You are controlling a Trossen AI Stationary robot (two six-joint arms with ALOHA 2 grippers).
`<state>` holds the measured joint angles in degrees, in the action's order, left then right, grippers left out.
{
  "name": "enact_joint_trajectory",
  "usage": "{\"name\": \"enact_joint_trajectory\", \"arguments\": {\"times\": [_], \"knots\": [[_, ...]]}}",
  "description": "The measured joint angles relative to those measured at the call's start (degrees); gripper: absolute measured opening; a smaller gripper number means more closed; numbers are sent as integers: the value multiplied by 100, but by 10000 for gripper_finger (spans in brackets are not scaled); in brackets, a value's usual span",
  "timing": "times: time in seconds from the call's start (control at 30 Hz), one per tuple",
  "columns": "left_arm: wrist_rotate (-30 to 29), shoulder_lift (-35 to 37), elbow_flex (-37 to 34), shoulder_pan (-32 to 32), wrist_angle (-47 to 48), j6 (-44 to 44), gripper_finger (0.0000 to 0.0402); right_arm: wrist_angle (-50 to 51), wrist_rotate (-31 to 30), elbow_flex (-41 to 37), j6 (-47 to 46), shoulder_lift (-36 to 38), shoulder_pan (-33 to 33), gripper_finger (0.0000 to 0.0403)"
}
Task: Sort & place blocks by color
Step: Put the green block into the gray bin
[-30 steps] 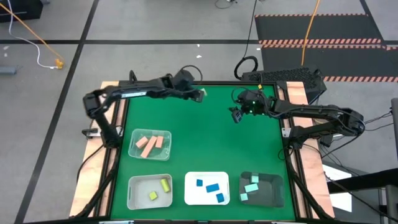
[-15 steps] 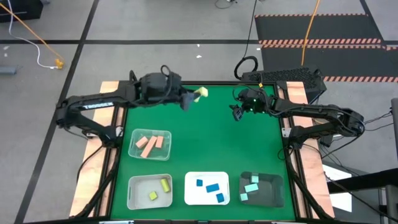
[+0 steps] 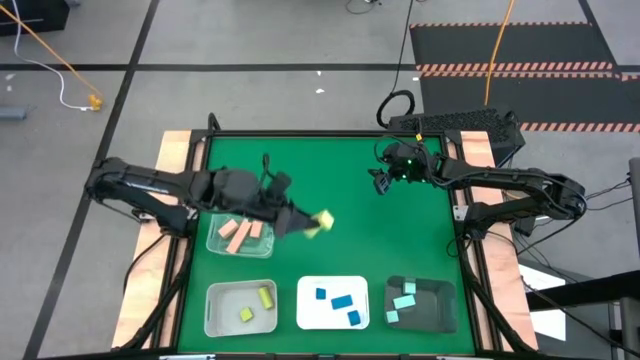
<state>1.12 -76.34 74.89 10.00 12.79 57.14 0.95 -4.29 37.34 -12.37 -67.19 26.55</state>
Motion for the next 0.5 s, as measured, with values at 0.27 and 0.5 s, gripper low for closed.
{"name": "enact_joint_trajectory", "arguments": {"times": [0.27,0.5], "knots": [[1307,-2,0,1021,1338,1583,116,2,7,0,-1,0,0,240],[1926,-30,-2,1866,3361,1939,135,13,9,0,-915,0,0,240]]}}
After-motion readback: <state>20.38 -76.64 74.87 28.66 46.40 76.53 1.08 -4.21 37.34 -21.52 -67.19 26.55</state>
